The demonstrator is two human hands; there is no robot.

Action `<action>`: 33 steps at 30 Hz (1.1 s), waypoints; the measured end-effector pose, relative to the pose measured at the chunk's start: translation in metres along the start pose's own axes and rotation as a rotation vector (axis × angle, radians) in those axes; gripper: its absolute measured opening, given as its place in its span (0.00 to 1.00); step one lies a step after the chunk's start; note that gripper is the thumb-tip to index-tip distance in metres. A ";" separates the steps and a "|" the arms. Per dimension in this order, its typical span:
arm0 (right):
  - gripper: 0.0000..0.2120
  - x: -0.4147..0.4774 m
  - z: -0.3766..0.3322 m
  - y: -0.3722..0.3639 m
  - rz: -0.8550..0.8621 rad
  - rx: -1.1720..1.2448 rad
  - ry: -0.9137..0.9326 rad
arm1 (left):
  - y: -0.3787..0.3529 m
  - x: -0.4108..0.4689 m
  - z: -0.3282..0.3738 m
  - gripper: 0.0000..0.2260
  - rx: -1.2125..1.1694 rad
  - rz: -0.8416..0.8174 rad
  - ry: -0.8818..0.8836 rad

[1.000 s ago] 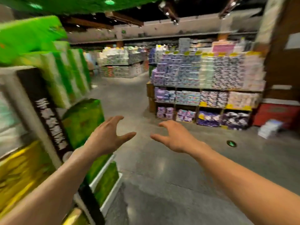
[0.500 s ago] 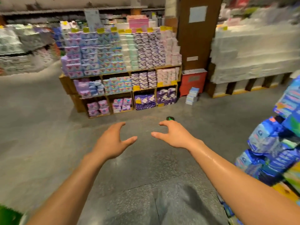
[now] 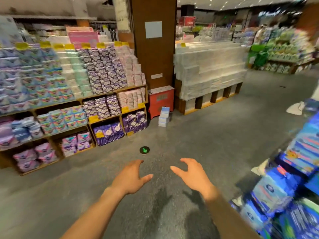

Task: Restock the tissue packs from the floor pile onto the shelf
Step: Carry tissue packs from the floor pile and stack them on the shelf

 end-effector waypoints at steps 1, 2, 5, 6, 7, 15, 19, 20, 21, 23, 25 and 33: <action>0.48 0.026 0.000 0.002 0.005 0.010 -0.005 | -0.001 0.027 -0.004 0.37 -0.006 -0.002 -0.007; 0.50 0.054 -0.001 0.004 -0.003 0.020 -0.019 | -0.001 0.054 -0.009 0.37 -0.016 -0.007 -0.009; 0.38 0.139 -0.013 0.019 -0.061 0.043 -0.078 | 0.014 0.137 -0.024 0.37 -0.060 -0.011 0.008; 0.36 0.165 -0.021 0.027 -0.062 0.039 -0.081 | 0.024 0.166 -0.029 0.37 -0.057 -0.001 0.012; 0.36 0.192 -0.029 0.036 -0.062 0.023 -0.075 | 0.034 0.193 -0.035 0.37 -0.048 0.010 0.013; 0.34 0.385 -0.096 0.067 -0.057 -0.034 -0.072 | 0.067 0.387 -0.094 0.36 -0.074 0.018 -0.010; 0.36 0.495 -0.128 0.064 -0.052 -0.024 -0.100 | 0.080 0.501 -0.143 0.36 -0.100 0.015 -0.044; 0.37 0.525 -0.136 0.062 -0.053 -0.014 -0.111 | 0.083 0.533 -0.155 0.36 -0.099 0.015 -0.061; 0.37 0.553 -0.146 0.062 -0.051 -0.012 -0.125 | 0.087 0.564 -0.167 0.36 -0.097 0.009 -0.079; 0.37 0.606 -0.166 0.068 -0.037 0.009 -0.177 | 0.100 0.627 -0.188 0.37 -0.092 -0.024 -0.109; 0.33 0.651 -0.187 0.079 -0.028 0.050 -0.204 | 0.115 0.684 -0.201 0.37 -0.074 -0.054 -0.140; 0.36 0.827 -0.207 0.110 -0.006 0.074 -0.316 | 0.144 0.895 -0.226 0.36 -0.004 -0.164 -0.258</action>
Point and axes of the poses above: each hand's wrist, its own x-axis towards the middle knuckle, its own y-axis out of the back of the hand, z = x × y, the point moved 8 cm from there along x, towards the middle knuckle, and after that the axes turned 12 degrees about -y, right-handed, at the moved point
